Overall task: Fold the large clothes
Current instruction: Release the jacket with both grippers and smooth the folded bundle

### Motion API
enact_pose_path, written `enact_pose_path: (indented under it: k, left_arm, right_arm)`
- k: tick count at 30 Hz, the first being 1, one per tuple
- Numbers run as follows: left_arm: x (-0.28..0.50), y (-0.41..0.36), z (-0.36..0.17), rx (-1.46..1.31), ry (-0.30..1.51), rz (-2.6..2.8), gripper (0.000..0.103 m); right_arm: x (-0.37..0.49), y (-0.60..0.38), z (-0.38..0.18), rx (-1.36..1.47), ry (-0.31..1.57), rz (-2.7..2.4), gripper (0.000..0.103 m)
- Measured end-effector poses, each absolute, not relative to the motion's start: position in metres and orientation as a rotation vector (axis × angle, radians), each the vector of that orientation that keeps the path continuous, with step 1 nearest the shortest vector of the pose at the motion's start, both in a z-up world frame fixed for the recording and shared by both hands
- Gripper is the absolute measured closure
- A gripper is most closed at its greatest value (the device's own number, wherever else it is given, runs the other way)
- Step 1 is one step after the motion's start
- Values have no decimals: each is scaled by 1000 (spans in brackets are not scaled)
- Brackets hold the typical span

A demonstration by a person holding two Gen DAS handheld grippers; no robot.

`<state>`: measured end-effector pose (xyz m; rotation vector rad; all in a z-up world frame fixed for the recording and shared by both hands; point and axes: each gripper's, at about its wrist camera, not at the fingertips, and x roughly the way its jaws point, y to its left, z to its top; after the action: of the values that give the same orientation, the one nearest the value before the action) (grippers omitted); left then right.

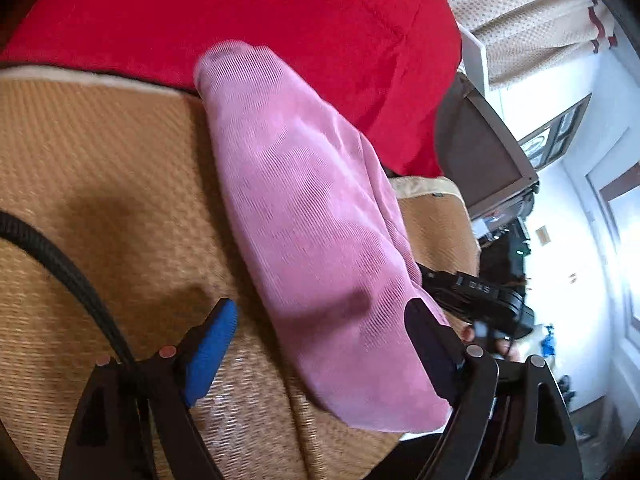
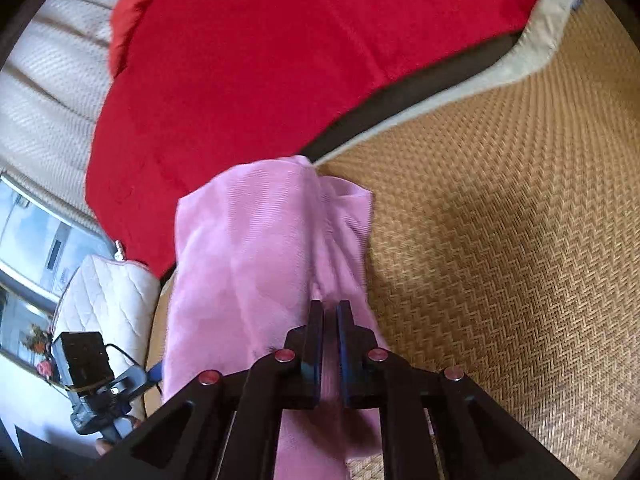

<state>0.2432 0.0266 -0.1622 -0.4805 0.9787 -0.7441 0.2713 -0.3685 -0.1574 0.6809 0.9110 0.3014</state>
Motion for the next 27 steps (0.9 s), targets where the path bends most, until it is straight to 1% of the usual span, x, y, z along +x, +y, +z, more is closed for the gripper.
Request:
enact_pose_path:
  k: [3, 7, 10, 13, 15, 18, 20, 23, 24, 25, 26, 27]
  left_arm:
    - [244, -7, -166, -448, 1018, -799, 17]
    - [238, -24, -160, -368, 997, -805, 17]
    - [237, -23, -155, -359, 1007, -792, 17]
    - [232, -20, -149, -300, 1012, -765, 17]
    - [225, -15, -143, -249, 1008, -755, 16]
    - [223, -16, -144, -229, 992, -747, 16]
    - [225, -19, -150, -240, 991, -741, 15]
    - [228, -31, -156, -248, 990, -746, 13]
    - [228, -32, -157, -241, 988, -744, 12]
    - [227, -36, -158, -230, 981, -737, 10]
    - [227, -41, -160, -214, 974, -720, 8]
    - [227, -46, -162, -197, 973, -706, 6]
  right_arm:
    - [275, -365, -167, 749, 930, 307, 93]
    - [263, -353, -182, 832, 979, 342, 93]
    - [259, -322, -187, 783, 990, 376, 92]
    - [245, -294, -197, 811, 1008, 425, 92]
    - [232, -275, -194, 759, 994, 412, 92]
    - [224, -275, -192, 764, 985, 415, 93]
    - [221, -294, -181, 755, 941, 366, 92]
    - [210, -319, -155, 731, 777, 300, 92]
    - [206, -327, -148, 743, 721, 292, 90]
    - [202, -332, -144, 750, 691, 289, 66]
    - [201, -336, -141, 759, 675, 290, 19]
    - [199, -339, -138, 775, 652, 289, 7]
